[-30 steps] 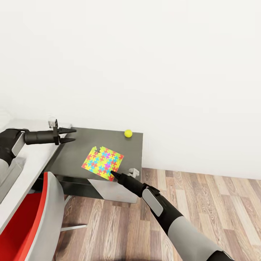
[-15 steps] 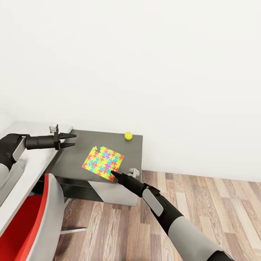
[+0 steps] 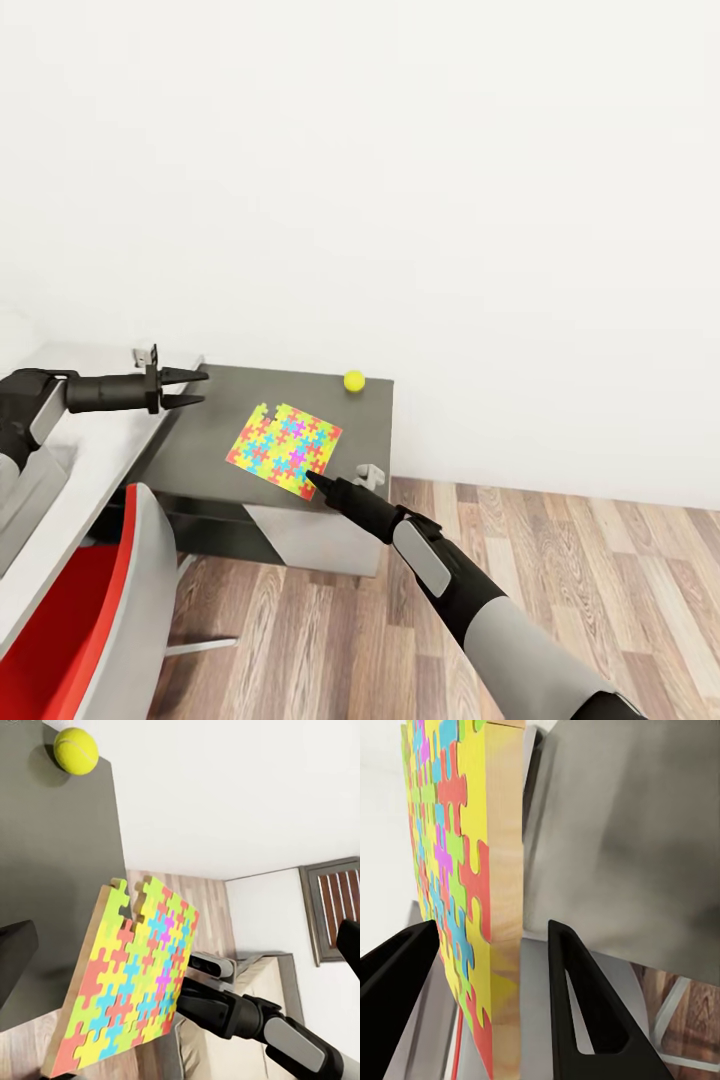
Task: Put all the toys in the child's room - the three board games (two on the bed and one on the table), the two jigsaw puzzles on the table, and the tennis ball on the table - inside the toy box on the table in the child's room.
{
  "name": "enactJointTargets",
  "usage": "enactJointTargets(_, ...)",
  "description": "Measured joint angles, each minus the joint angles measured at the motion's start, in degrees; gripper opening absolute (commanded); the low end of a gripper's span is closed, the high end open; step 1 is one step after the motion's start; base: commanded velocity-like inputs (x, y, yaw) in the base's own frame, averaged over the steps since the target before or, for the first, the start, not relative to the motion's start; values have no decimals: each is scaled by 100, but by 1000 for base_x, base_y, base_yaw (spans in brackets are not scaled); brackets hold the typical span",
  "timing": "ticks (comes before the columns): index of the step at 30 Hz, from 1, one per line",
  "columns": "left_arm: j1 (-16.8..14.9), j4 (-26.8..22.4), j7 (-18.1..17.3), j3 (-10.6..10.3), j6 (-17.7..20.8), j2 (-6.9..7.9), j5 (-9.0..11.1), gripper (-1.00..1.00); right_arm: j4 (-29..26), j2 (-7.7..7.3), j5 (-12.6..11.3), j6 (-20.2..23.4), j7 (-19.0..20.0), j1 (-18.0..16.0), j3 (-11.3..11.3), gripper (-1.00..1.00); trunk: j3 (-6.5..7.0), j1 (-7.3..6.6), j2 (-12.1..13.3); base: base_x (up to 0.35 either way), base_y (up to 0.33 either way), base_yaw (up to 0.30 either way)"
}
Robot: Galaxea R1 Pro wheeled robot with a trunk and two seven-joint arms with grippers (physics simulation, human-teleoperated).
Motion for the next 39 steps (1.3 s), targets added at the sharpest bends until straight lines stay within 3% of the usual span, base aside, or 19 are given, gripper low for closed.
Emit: enactJointTargets(39,43,-4,-4,-5,-166,-29,-4,100,0,-7,0,-26,15,0,0,-100,371,0,1,-4,0,53)
